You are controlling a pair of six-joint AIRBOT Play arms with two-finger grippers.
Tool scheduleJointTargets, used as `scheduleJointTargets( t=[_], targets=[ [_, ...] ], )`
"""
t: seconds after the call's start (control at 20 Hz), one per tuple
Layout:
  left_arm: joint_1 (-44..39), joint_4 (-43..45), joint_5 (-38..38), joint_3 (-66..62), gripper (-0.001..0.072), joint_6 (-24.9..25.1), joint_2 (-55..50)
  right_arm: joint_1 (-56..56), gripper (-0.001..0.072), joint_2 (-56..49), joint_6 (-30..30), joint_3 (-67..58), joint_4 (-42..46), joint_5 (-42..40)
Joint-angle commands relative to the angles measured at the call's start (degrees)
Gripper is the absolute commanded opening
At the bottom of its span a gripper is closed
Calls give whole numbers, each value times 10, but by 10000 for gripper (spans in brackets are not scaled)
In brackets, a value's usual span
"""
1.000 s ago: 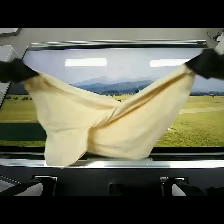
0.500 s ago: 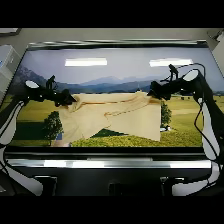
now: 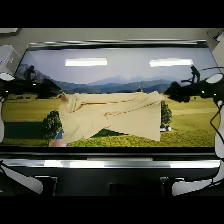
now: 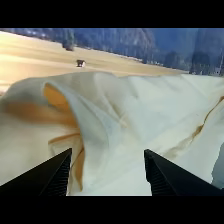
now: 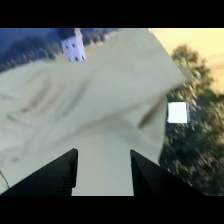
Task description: Fold the clothes and pants, and hang the long-sleeved shirts on hangers.
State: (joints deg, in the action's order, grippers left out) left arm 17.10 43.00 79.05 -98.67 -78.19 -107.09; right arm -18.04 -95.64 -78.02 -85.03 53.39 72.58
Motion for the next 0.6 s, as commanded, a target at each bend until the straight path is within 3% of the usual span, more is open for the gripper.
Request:
scheduleJointTargets(
  t=[0.0, 0.35, 0.55],
  targets=[
    [45, 61, 71, -15, 542, -27, 42, -78, 361, 11, 84, 66, 1, 149],
    [61, 78, 85, 75, 541, -32, 122, -120, 370, 117, 147, 382, -8, 82],
    [60, 78, 85, 142, 541, -28, 149, -120, 370, 140, 166, 473, -30, 32]
  ],
)
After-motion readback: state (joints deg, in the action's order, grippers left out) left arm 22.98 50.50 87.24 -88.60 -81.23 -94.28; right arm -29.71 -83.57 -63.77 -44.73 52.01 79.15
